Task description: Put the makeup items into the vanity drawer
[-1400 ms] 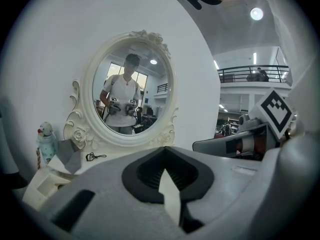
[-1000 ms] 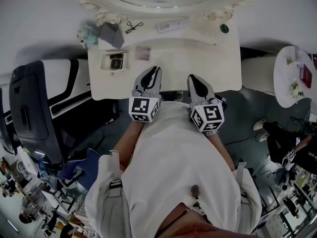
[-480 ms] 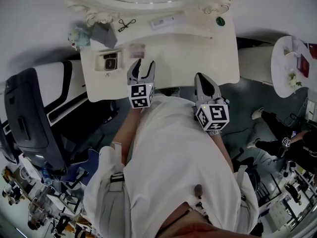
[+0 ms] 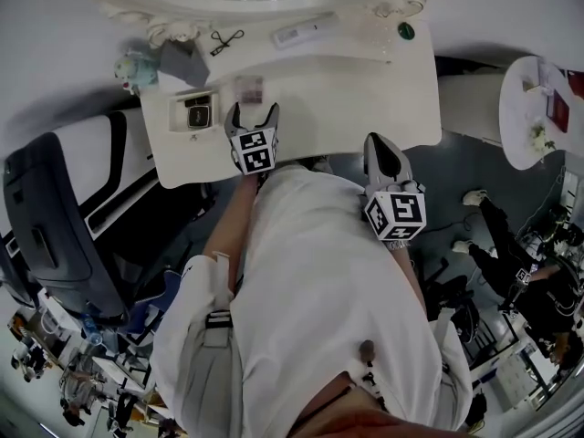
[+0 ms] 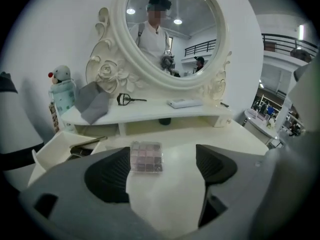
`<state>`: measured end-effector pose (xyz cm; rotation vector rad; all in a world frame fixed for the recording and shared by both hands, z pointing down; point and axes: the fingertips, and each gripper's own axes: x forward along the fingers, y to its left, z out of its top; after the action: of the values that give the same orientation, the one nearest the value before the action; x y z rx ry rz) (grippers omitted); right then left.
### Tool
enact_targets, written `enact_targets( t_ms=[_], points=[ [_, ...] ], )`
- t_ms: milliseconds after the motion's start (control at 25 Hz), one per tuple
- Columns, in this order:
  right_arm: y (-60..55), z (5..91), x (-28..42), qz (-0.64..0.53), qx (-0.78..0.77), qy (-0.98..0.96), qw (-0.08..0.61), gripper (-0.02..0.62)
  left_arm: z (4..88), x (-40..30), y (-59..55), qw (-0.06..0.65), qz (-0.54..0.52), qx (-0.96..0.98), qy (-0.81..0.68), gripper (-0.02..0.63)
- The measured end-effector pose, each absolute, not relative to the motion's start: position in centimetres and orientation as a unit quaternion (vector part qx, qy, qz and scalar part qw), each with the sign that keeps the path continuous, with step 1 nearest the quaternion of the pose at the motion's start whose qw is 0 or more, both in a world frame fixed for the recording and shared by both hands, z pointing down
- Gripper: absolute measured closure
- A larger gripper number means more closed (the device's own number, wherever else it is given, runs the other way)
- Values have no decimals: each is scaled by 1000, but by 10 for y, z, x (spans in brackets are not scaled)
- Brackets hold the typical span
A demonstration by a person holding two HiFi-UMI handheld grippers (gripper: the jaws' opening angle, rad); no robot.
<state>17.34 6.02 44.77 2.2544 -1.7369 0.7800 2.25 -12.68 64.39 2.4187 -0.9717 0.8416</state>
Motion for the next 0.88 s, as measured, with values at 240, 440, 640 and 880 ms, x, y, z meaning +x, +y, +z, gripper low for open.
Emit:
enact_targets(
  t_ms=[240, 440, 640, 880],
  points=[
    [57, 454, 175, 276, 762, -576, 105, 589, 691, 18, -145, 224, 335, 836, -372, 156],
    [57, 458, 176, 283, 765, -568, 110, 589, 720, 18, -157, 253, 355, 812, -388, 107],
    [56, 461, 178, 289, 767, -561, 114, 589, 733, 19, -164, 244, 387, 803, -382, 104],
    [58, 463, 182, 295, 770, -554, 115, 589, 739, 19, -165, 234, 399, 801, -380, 100]
  ],
)
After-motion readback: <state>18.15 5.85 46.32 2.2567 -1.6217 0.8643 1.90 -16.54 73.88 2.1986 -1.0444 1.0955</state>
